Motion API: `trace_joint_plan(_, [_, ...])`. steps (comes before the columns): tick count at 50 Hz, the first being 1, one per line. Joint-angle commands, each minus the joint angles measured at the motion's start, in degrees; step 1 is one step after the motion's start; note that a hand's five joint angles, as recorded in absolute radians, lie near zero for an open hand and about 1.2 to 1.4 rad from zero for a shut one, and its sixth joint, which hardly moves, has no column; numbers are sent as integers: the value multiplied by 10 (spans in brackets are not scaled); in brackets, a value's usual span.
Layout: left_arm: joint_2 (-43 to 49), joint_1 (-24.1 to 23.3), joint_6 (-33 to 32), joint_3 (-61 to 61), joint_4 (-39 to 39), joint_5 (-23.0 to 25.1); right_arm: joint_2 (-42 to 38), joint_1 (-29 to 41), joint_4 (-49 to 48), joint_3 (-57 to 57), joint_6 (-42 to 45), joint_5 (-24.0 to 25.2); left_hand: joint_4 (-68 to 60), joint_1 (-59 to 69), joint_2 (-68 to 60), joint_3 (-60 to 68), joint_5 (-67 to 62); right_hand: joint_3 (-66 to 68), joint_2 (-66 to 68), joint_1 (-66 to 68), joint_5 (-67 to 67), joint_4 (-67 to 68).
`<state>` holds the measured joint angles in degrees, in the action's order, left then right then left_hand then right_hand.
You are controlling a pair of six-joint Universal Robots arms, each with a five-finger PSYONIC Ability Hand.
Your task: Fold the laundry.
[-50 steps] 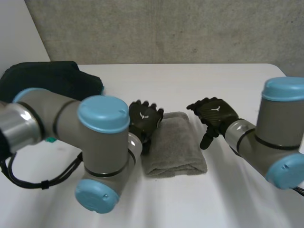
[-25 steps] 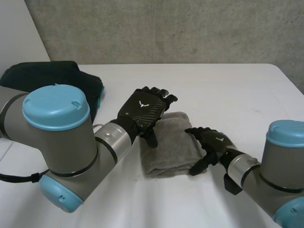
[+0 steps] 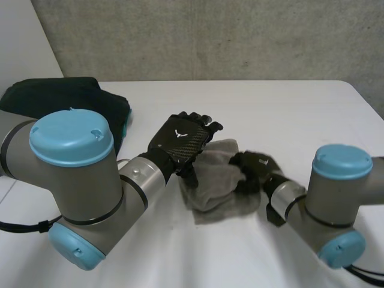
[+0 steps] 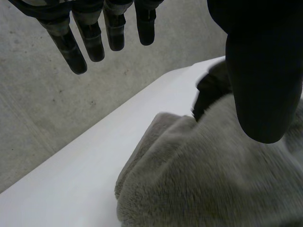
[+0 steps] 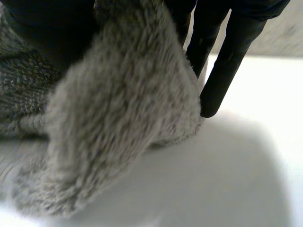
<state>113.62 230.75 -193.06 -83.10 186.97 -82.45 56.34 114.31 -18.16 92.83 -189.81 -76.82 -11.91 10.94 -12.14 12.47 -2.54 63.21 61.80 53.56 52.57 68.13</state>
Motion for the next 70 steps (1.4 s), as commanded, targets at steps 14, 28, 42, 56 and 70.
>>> trace_joint_plan(14, [3,-12,11,52,1,2,-204,-185,47,-374,118,-107,-7,16,-4,1,0,168,182,264,174,119])
trace_joint_plan(28, [8,-48,39,77,0,32,-429,-292,236,-806,166,-92,-7,16,-4,1,0,168,182,264,174,119])
trace_joint_plan(42, [6,-72,38,72,-2,35,-431,-357,226,-826,198,-70,-5,15,-3,-1,1,168,182,264,174,119])
trace_joint_plan(56, [3,-72,39,63,-4,35,-414,-373,184,-753,432,-116,-7,16,-4,1,0,-532,-518,-436,-526,-581])
trace_joint_plan(70, [-8,-70,41,51,-6,34,-213,-346,43,-481,527,-98,-5,15,-3,-1,1,-532,-518,-436,-526,-581])
